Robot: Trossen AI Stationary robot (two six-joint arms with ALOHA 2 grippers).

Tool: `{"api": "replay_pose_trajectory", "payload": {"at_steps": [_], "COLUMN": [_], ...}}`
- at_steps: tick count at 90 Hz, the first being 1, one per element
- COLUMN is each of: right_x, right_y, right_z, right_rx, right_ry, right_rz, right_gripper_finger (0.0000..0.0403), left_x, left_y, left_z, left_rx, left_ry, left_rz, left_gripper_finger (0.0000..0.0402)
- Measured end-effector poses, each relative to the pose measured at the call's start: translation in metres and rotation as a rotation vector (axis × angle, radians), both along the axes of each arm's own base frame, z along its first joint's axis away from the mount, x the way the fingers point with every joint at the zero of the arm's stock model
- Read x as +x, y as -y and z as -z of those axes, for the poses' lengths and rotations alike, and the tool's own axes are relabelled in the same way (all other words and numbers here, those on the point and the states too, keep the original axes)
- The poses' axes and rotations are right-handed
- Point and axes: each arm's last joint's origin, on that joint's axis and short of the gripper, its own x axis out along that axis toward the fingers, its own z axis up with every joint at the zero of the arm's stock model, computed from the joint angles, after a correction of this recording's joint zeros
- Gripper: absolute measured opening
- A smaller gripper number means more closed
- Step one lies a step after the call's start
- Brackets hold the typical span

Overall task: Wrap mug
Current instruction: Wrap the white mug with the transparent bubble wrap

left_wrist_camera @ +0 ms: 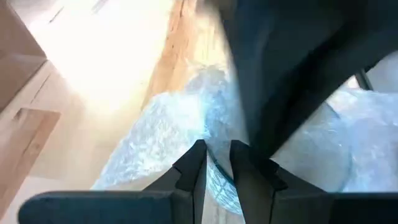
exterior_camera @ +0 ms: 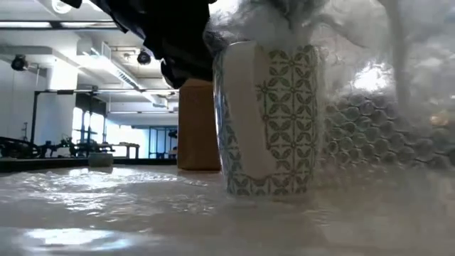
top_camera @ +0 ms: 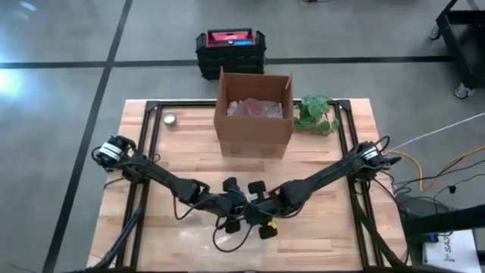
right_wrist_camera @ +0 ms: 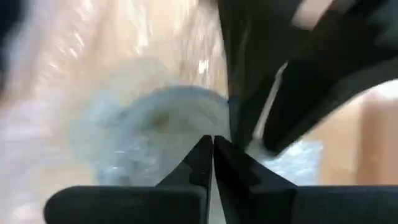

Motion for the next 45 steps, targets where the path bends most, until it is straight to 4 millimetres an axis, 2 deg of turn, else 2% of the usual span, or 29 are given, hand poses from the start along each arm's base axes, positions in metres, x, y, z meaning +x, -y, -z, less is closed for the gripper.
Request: {"api": "replay_pose_trajectory", "payload": {"at_steps": [11,22,32,45], "right_x": [-0.009,-0.011,-0.007,0.002], "right_y": [0.001,-0.017,-0.027,-0.027], "right_z": [-0.024,-0.036,-0.017,0.014], "right_rx": [0.031,0.139,0.133,0.090], "right_ry": [0.016,0.101,0.070,0.009], "right_rz": [0.005,-0.057,-0.076,-0.055], "right_gripper_finger": [0.0000,0.0000,0.0000,0.0000], "left_x": [0.000,0.000,0.000,0.000], "left_y": [0.000,0.000,0.000,0.000], "left_z": [0.000,0.000,0.000,0.000], "left_rx": [0.001,0.001,0.003,0.006], "left_ry": [-0.001,0.000,0.001,0.001], "left_rz": [0.000,0.000,0.000,0.001], "left_gripper_finger": [0.0059,0.0059,0.0059,0.0059]}}
